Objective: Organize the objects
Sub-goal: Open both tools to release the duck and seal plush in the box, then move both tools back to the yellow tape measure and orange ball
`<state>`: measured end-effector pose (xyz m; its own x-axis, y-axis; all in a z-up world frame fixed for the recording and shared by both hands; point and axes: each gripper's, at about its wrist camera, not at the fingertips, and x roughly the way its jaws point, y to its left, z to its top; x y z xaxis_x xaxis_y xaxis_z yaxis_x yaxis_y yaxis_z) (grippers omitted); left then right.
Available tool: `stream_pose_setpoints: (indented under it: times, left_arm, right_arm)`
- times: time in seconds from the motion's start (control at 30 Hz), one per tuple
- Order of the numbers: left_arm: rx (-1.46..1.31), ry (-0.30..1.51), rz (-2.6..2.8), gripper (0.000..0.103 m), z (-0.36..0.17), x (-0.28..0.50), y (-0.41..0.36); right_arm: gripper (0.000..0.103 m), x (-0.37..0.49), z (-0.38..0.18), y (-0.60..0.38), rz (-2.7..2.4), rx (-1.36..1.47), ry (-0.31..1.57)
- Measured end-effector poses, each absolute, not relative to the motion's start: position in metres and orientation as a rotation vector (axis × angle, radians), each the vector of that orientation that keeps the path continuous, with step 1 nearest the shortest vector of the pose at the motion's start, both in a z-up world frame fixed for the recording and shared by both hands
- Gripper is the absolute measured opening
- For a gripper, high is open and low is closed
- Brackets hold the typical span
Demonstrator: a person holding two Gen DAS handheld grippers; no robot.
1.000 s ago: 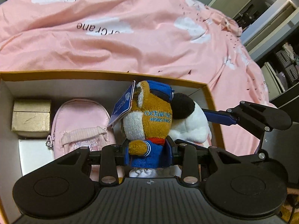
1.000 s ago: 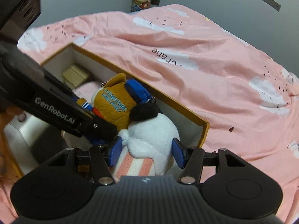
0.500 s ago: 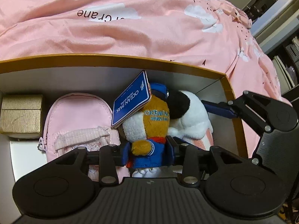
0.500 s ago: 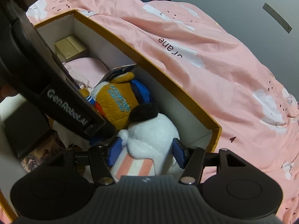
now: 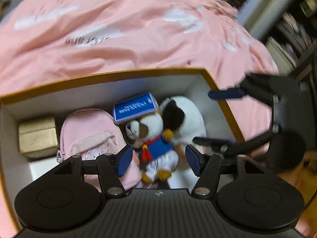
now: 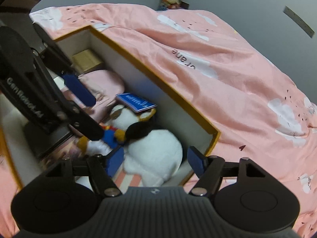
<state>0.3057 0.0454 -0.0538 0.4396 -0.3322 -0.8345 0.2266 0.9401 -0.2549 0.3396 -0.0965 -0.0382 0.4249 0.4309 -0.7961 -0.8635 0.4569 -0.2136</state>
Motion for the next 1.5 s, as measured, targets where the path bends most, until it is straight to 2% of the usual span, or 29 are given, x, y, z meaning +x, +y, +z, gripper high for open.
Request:
stream_pose_setpoints:
  times: [0.17, 0.23, 0.3, 0.43, 0.57, 0.63, 0.7, 0.8, 1.0, 1.23, 1.33, 1.47, 1.5]
  left_arm:
    - [0.121, 1.031, -0.347, 0.066, -0.062, 0.286, 0.016]
    - [0.152, 1.039, -0.357, 0.063, -0.068, 0.286, 0.007]
    - [0.162, 1.033, -0.361, 0.062, -0.072, 0.289, 0.002]
    - [0.164, 1.043, -0.329, 0.047, -0.080, 0.299, -0.001]
    - [0.138, 1.065, -0.327, 0.040, -0.085, 0.306, 0.000]
    - [0.116, 1.074, -0.325, 0.038, -0.086, 0.309, 0.001]
    - [0.096, 1.081, -0.323, 0.036, -0.086, 0.310, 0.003]
    - [0.091, 1.081, -0.315, 0.033, -0.086, 0.313, 0.003]
    - [0.096, 1.100, -0.314, 0.034, -0.089, 0.315, -0.001]
    - [0.094, 1.045, -0.305, 0.044, -0.070, 0.296, 0.003]
    - [0.066, 0.980, -0.297, 0.045, -0.050, 0.277, 0.005]
    - [0.025, 0.874, -0.287, 0.045, -0.017, 0.242, 0.004]
    - [0.012, 0.843, -0.283, 0.045, -0.010, 0.232, 0.003]
  right_arm:
    - [0.065, 0.314, -0.044, -0.101, 0.962, -0.803, 0.747]
    - [0.059, 0.306, -0.050, -0.098, 0.967, -0.867, 0.733]
    - [0.059, 0.303, -0.056, -0.094, 0.963, -0.910, 0.729]
    - [0.055, 0.302, -0.063, -0.089, 0.956, -0.965, 0.724]
    - [0.053, 0.309, -0.072, -0.084, 0.951, -0.986, 0.726]
    - [0.050, 0.313, -0.075, -0.082, 0.932, -0.979, 0.717]
    - [0.041, 0.318, -0.077, -0.080, 0.889, -0.957, 0.697]
    - [0.037, 0.331, -0.076, -0.080, 0.854, -0.855, 0.710]
    - [0.036, 0.329, -0.078, -0.081, 0.830, -0.783, 0.725]
    - [0.039, 0.312, -0.054, -0.093, 0.799, -0.683, 0.715]
    - [0.049, 0.302, -0.039, -0.106, 0.787, -0.586, 0.710]
    - [0.057, 0.279, -0.014, -0.124, 0.774, -0.462, 0.669]
    - [0.062, 0.273, -0.009, -0.126, 0.769, -0.442, 0.654]
